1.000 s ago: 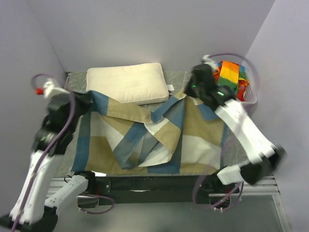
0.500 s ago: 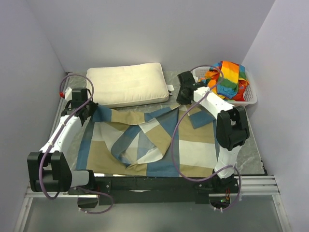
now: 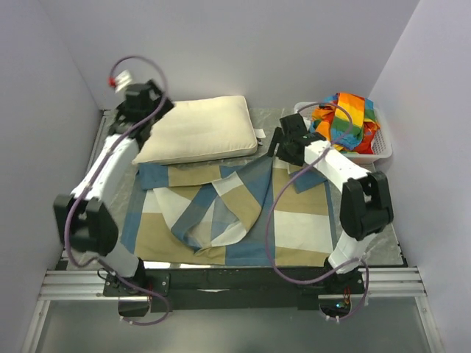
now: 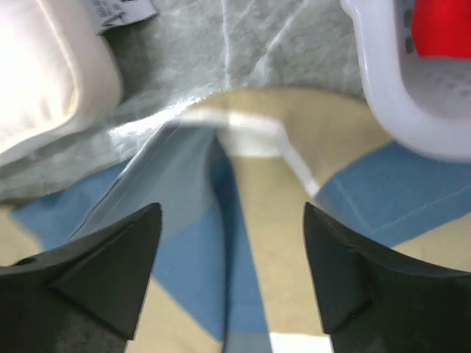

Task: Put the pillow into the pillowcase

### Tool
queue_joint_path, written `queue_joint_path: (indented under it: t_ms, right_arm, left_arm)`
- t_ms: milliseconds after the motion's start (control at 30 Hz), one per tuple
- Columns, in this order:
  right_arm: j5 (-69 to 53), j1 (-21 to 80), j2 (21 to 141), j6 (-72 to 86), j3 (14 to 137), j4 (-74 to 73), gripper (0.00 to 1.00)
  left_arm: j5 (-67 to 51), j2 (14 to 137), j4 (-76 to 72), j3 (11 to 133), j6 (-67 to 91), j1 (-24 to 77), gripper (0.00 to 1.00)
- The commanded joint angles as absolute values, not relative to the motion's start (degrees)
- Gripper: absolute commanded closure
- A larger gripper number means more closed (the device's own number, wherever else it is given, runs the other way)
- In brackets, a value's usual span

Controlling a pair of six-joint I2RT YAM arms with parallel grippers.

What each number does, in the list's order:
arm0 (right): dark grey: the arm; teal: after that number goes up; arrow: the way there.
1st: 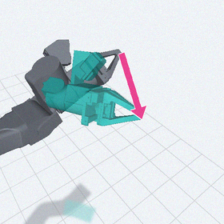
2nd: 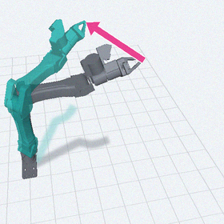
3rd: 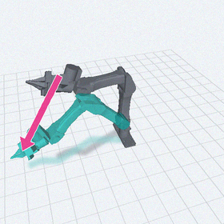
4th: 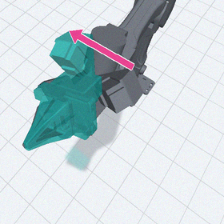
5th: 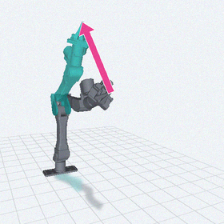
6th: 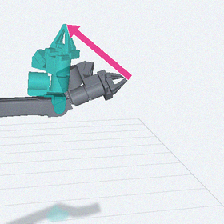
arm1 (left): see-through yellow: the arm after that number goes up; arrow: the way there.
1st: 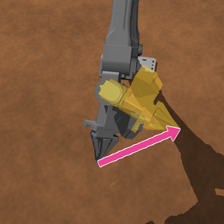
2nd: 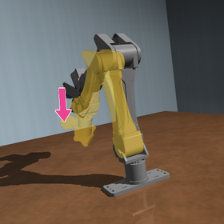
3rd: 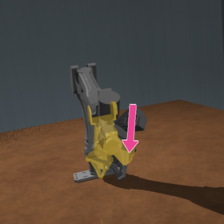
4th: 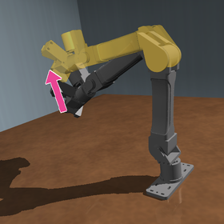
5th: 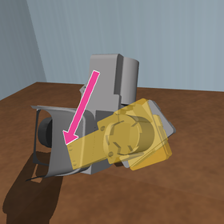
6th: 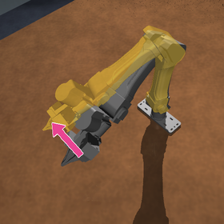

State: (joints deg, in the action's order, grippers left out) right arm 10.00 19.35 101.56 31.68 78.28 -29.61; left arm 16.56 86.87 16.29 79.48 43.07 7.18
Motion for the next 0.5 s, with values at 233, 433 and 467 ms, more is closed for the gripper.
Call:
queue_joint_path:
  t_ms: [233,433,467]
  right_arm:
    - [3.95,19.69,75.7,37.97,52.4,-11.96,0.09]
    - [4.04,19.6,72.07,38.67,42.2,-8.0,0.08]
    - [4.13,19.6,72.07,38.5,41.49,-7.39,0.08]
  left_arm:
    - [30.93,120.64,19.26,110.82,20.75,30.14,0.01]
    - [32.17,132.6,16.09,118.73,15.74,34.27,0.01]
    - [31.73,133.5,15.21,118.91,15.21,34.45,0.01]
